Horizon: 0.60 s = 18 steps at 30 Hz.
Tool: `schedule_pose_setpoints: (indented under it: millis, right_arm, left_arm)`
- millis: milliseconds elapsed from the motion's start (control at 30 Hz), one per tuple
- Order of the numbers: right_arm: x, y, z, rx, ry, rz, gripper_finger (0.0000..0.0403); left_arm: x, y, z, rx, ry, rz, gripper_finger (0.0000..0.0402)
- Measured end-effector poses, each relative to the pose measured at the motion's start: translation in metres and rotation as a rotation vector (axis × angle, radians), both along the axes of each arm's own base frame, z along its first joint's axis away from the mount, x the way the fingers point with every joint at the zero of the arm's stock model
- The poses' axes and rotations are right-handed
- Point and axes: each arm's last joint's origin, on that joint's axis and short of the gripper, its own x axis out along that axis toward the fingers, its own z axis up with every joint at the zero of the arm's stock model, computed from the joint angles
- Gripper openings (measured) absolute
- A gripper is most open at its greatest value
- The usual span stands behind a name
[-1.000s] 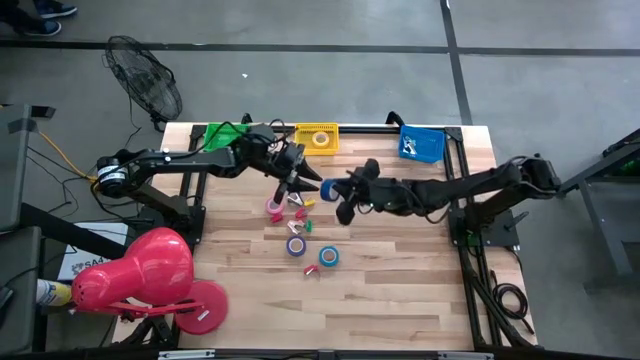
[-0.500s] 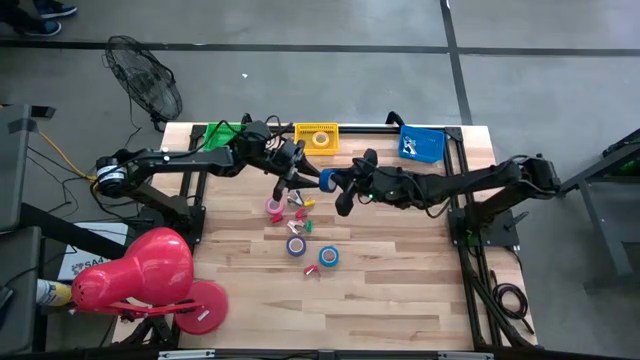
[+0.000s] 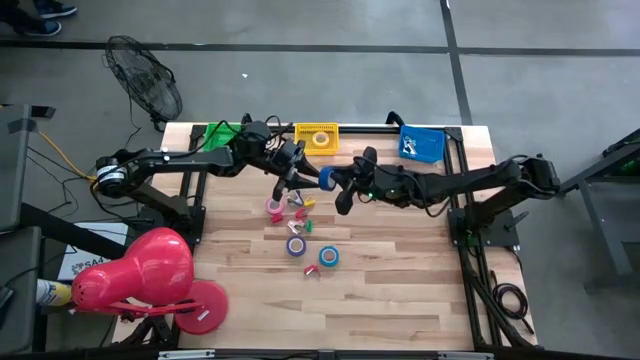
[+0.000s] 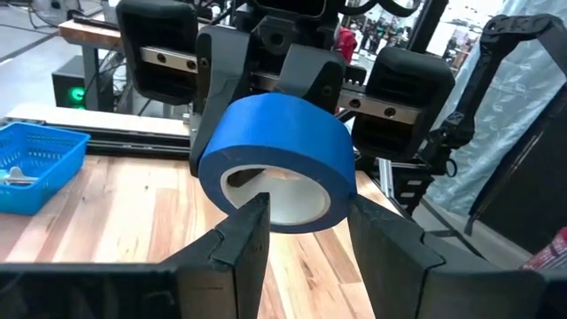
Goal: Pick and place Stapler, Stapler remover, tape
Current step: Put the blue tape into the yellow bin
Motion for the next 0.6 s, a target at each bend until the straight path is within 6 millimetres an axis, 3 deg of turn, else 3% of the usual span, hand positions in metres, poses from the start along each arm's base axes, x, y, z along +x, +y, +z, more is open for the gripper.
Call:
schedule_pose_setpoints:
  millis: [467, 600]
  right_arm:
    - [0.0005, -0.0019, 0.0039, -0.005, -0.035, -0.003, 0.0031]
    - [0.0005, -0.0020, 0.0040, -0.005, -0.036, -0.004, 0.0031]
  left_arm:
    - [0.0006, 0.0002, 0.0054, 0.029, -0.062, -0.002, 0.0152]
    - [0.0006, 0.0002, 0.0060, 0.032, -0.069, -0.002, 0.0173]
